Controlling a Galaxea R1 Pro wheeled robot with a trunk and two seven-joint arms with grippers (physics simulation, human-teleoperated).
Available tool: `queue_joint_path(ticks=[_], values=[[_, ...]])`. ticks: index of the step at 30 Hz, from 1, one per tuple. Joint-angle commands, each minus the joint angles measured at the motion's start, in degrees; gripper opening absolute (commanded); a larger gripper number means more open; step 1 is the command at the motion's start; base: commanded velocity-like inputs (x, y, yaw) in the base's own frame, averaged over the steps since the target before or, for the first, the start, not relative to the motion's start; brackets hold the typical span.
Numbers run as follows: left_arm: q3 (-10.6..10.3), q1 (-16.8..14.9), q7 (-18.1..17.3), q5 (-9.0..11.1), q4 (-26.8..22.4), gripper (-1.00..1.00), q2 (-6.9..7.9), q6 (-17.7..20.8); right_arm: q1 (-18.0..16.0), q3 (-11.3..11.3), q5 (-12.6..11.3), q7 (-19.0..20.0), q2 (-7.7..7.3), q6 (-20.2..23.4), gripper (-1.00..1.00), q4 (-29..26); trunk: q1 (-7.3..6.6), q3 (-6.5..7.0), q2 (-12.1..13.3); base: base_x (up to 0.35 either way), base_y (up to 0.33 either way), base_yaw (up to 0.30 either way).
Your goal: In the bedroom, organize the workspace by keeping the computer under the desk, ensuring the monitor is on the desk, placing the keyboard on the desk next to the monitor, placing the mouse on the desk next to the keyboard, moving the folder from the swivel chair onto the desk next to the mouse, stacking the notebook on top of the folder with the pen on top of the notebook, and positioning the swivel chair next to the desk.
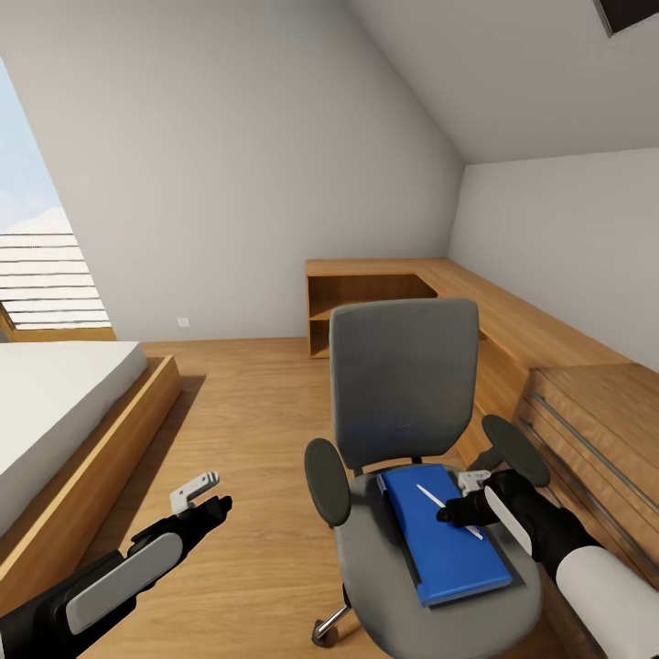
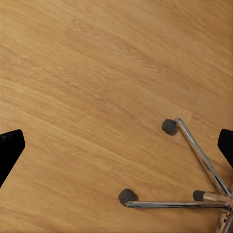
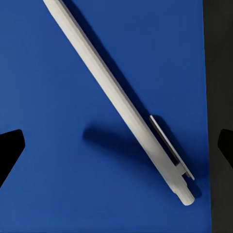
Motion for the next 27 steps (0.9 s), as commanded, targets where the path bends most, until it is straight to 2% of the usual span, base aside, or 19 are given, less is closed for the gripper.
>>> queue_joint_path(ticks=[1,27], values=[[-0.1,-0.1,0.3,0.1,-0.1,1.0,0.04,0.1,-0.1,0.2,0.2,0.3,-0.07,0.2,1.0,0.0,0.0,-0.06,0.0,0.0,0.0,0.0],[-0.1,-0.1,0.2,0.1,-0.1,1.0,0.04,0.2,-0.1,0.3,0.3,0.3,0.29,0.1,1.0,0.1,0.0,-0.06,0.0,0.0,0.0,0.0]])
